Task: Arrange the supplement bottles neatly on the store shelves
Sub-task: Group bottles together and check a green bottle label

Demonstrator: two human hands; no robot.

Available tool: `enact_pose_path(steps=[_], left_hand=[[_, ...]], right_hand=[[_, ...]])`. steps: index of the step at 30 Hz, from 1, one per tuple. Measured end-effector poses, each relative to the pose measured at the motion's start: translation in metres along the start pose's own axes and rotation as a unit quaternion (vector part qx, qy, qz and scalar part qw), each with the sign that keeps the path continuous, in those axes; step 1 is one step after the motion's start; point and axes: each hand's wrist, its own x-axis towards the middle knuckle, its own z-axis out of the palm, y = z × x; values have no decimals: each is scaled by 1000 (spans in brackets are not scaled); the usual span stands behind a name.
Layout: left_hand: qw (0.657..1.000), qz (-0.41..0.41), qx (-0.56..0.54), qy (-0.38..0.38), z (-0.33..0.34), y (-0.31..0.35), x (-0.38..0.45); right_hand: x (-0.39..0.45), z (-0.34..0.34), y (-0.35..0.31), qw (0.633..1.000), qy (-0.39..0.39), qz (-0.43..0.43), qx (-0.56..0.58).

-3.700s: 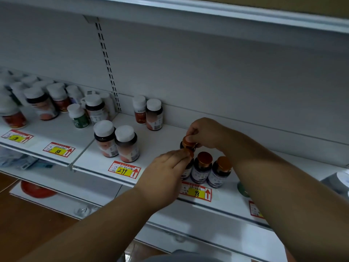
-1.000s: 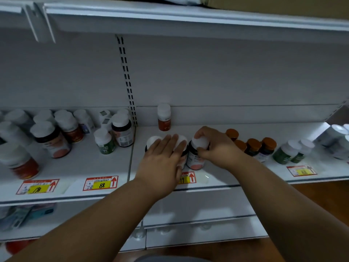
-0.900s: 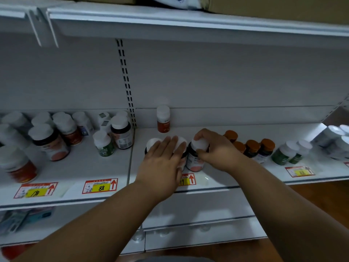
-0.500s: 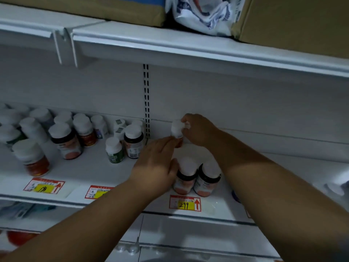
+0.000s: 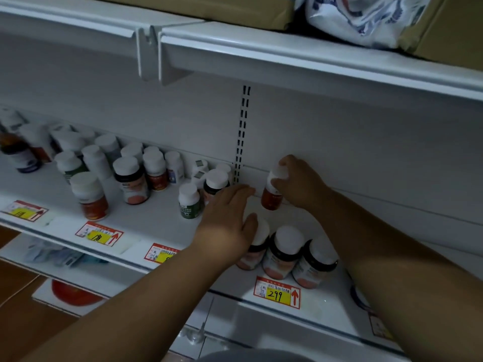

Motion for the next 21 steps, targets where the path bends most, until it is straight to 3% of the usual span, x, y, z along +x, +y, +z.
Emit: enact_pose_path(steps=[7,10,16,21], left_hand=[[978,-113,-176,-25,-41,-9,3],[963,-98,-243,-62,-71,-24,-10],[956,-53,-270,-107,-130,-62,-42],[959,-64,-256,-108,-162,-97,-64]], right_hand=[[-52,-23,-69,978,114,27,172],[-79,-11,-114,953,138,57,265],[-113,36,-198,923,165,99,332],[-111,68,-236,931,123,104,328]])
